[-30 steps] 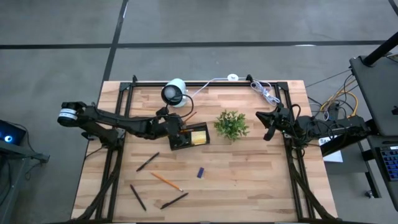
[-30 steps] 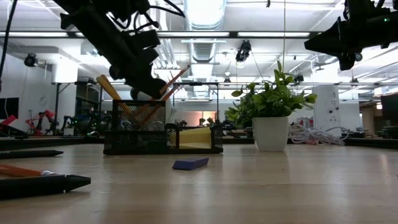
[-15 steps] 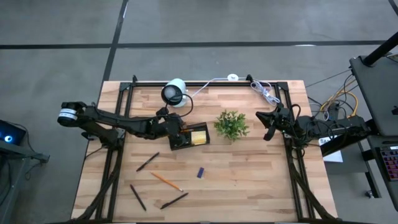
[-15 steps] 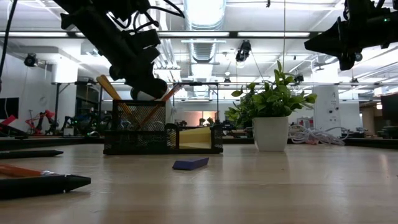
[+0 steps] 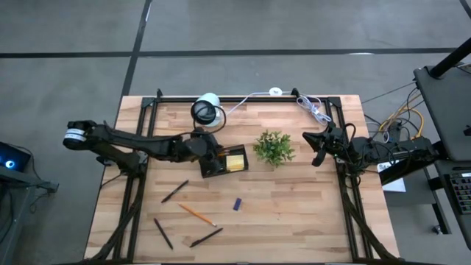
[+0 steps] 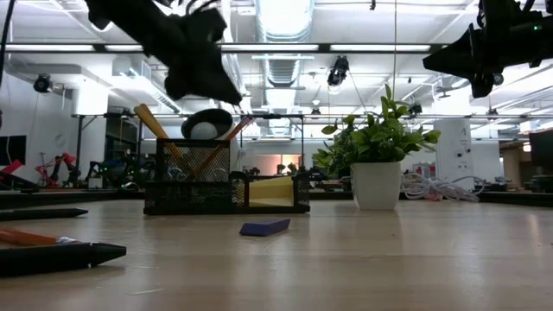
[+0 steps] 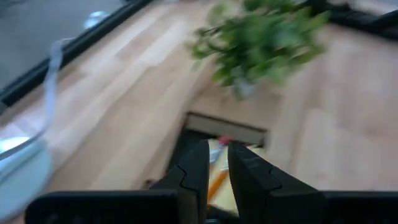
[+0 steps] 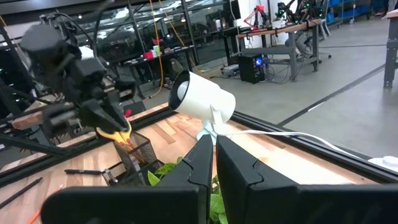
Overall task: Pick and place office supplies into organizer
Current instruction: Put the yellow pencil in the black desk organizer
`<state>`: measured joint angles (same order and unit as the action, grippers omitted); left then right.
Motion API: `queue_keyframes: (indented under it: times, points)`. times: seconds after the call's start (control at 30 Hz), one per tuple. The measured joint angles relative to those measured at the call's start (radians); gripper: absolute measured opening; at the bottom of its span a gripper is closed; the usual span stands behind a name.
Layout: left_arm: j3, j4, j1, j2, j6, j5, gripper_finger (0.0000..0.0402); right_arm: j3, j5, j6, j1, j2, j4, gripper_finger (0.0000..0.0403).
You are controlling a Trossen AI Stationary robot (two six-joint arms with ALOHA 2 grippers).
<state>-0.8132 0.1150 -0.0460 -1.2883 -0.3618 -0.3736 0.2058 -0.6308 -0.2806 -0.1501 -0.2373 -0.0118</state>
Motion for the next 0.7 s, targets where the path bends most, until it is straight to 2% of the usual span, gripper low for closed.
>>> queue_keyframes:
  times: [0.13, 0.27, 0.4, 0.6, 0.7]
  points:
    - [-0.02, -0.011, 0.0, 0.039, -0.016, 0.139, 0.0043, 0.0, 0.0, 0.0, 0.0, 0.0, 0.001, 0.0013]
    - [-0.026, -0.034, -0.001, 0.075, -0.131, 0.242, 0.0043, 0.0, 0.0, 0.0, 0.0, 0.0, 0.001, 0.0013]
    - [-0.014, -0.161, -0.001, 0.086, -0.249, 0.283, 0.0044, 0.0, 0.0, 0.0, 0.0, -0.001, 0.001, 0.0013]
    - [0.013, -0.455, -0.005, 0.041, -0.161, 0.417, 0.0044, 0.0, 0.0, 0.003, 0.0, -0.001, 0.0, 0.0013]
    - [0.005, -0.456, -0.012, 0.01, -0.157, 0.466, 0.0059, 0.0, 0.0, 0.002, 0.0, -0.001, 0.001, 0.0013]
